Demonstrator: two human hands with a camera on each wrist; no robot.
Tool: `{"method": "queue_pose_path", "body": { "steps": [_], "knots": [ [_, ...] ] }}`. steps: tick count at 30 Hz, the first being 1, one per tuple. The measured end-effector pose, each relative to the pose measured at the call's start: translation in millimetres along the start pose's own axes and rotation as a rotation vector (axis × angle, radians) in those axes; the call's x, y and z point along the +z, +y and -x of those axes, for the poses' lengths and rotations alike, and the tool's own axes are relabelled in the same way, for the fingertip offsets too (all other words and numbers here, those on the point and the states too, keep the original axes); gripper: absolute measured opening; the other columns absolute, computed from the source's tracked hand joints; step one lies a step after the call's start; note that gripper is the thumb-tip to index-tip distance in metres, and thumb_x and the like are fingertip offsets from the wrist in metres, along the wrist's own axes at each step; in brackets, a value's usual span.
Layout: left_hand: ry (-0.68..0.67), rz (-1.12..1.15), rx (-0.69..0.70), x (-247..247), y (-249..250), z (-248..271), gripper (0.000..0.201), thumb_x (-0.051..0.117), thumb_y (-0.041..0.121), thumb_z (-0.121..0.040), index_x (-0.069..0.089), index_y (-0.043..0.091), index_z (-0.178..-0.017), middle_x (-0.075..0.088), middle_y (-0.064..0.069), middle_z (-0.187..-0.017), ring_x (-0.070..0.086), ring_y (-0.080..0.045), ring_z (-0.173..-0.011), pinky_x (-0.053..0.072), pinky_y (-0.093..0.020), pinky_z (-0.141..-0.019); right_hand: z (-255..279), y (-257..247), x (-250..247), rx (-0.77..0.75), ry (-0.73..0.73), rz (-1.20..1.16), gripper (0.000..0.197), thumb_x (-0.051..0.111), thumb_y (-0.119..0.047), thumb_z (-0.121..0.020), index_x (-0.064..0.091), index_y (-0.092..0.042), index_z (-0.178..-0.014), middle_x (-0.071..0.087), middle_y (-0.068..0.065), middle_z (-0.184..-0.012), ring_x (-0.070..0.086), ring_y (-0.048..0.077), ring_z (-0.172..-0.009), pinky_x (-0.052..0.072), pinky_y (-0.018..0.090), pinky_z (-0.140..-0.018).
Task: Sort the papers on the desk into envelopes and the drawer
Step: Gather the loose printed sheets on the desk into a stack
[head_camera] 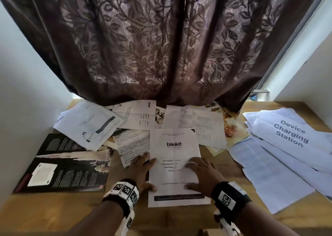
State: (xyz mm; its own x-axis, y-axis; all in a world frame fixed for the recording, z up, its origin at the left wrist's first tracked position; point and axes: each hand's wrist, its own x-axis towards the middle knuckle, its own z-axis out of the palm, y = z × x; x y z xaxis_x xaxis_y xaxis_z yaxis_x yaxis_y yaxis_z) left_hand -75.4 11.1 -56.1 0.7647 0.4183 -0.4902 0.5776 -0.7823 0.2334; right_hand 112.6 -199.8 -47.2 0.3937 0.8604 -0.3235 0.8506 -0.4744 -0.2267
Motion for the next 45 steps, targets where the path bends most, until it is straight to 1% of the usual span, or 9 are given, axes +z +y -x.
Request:
{"method": "queue_pose_path", "body": {
  "steps": [6,10,17,23,29,31,36,40,45],
  "knots": [
    [-0.012,-0.063,-0.025,-4.8,9.3,-2.4,0.110,0.076,0.054,-0.074,0.005,0.035,-0.156,-0.016,0.002,-0.164,-0.009,-0.030,-0.150,0.014,-0.047,-0.123,-52.7,-45.6,-16.5,-0.198,-0.018,0.011,0.102,0.066,-0.071,-0.078,0.020,-0.028,-0.158,0.009,-0.003,-0.168,0.009,0.021,-0.153,0.012,0.041,-0.125],
    [-0.064,-0.130,-0.047,-4.2,10.5,-10.3,0.116,0.079,0.057,-0.069,0.005,0.035,-0.155,-0.020,0.003,-0.163,-0.007,-0.033,-0.148,0.027,-0.051,-0.118,-97.8,-73.7,-11.8,-0.286,-0.126,-0.049,0.114,0.069,-0.070,-0.075,0.010,-0.023,-0.160,0.001,-0.005,-0.169,0.000,0.016,-0.155,0.006,0.045,-0.126],
    [-0.051,-0.080,-0.102,-5.3,15.9,-9.1,0.113,0.080,0.048,-0.072,0.004,0.037,-0.155,-0.018,0.006,-0.163,-0.009,-0.030,-0.150,0.013,-0.046,-0.122,-135.0,-11.7,-20.9,-0.169,-0.181,0.060,0.130,0.059,-0.086,-0.069,-0.016,-0.026,-0.157,-0.023,-0.010,-0.165,-0.016,0.016,-0.153,-0.005,0.065,-0.119],
    [-0.037,-0.044,-0.146,-6.8,24.1,-9.9,0.111,0.079,0.044,-0.075,0.003,0.037,-0.155,-0.017,0.007,-0.162,-0.011,-0.030,-0.150,0.007,-0.048,-0.121,-122.3,26.8,-26.4,-0.003,-0.150,0.025,0.144,0.051,-0.096,-0.059,-0.020,-0.016,-0.156,-0.030,0.002,-0.162,-0.026,0.030,-0.150,-0.011,0.063,-0.119],
    [-0.024,-0.110,-0.146,-8.8,27.4,-13.7,0.103,0.074,0.049,-0.078,0.006,0.036,-0.155,-0.016,0.004,-0.162,-0.006,-0.031,-0.150,0.006,-0.044,-0.123,-80.4,-38.6,-5.2,-0.406,-0.181,0.109,0.140,0.061,-0.086,-0.065,-0.017,-0.013,-0.156,-0.026,0.006,-0.164,-0.024,0.033,-0.150,-0.013,0.062,-0.119],
    [-0.015,-0.116,-0.141,-7.6,26.5,-14.0,0.102,0.074,0.050,-0.078,0.010,0.037,-0.155,-0.019,0.006,-0.160,-0.004,-0.031,-0.150,0.006,-0.043,-0.123,-71.0,-40.8,7.5,-0.415,-0.237,0.123,0.140,0.063,-0.084,-0.066,-0.019,-0.016,-0.156,-0.027,0.003,-0.164,-0.026,0.028,-0.150,-0.019,0.062,-0.116],
    [-0.045,-0.079,-0.161,-10.8,28.4,-11.4,0.110,0.074,0.051,-0.077,-0.002,0.034,-0.155,-0.021,0.006,-0.160,-0.009,-0.029,-0.150,-0.001,-0.042,-0.122,-58.4,27.0,4.4,-0.302,-0.184,0.101,0.139,0.052,-0.092,-0.064,-0.027,-0.022,-0.154,-0.036,-0.003,-0.159,-0.034,0.023,-0.146,-0.013,0.061,-0.119],
    [-0.016,-0.036,-0.163,-12.0,32.1,-7.7,0.111,0.077,0.045,-0.076,0.000,0.033,-0.155,-0.027,0.011,-0.149,-0.008,-0.028,-0.151,-0.001,-0.041,-0.122,-50.5,81.6,-4.2,-0.175,-0.136,0.000,0.143,0.046,-0.101,-0.055,-0.029,-0.029,-0.152,-0.035,-0.011,-0.159,-0.035,0.016,-0.146,-0.021,0.053,-0.118],
    [-0.052,-0.178,-0.239,-47.6,68.7,-19.0,0.114,0.076,0.068,-0.063,0.025,0.020,-0.153,0.021,-0.006,-0.161,0.023,-0.031,-0.144,0.021,-0.045,-0.120,-51.7,85.9,-2.7,-0.169,-0.167,0.009,0.142,0.045,-0.101,-0.054,-0.031,-0.031,-0.151,-0.039,-0.012,-0.157,-0.040,0.017,-0.143,-0.028,0.054,-0.113]
  ]
}}
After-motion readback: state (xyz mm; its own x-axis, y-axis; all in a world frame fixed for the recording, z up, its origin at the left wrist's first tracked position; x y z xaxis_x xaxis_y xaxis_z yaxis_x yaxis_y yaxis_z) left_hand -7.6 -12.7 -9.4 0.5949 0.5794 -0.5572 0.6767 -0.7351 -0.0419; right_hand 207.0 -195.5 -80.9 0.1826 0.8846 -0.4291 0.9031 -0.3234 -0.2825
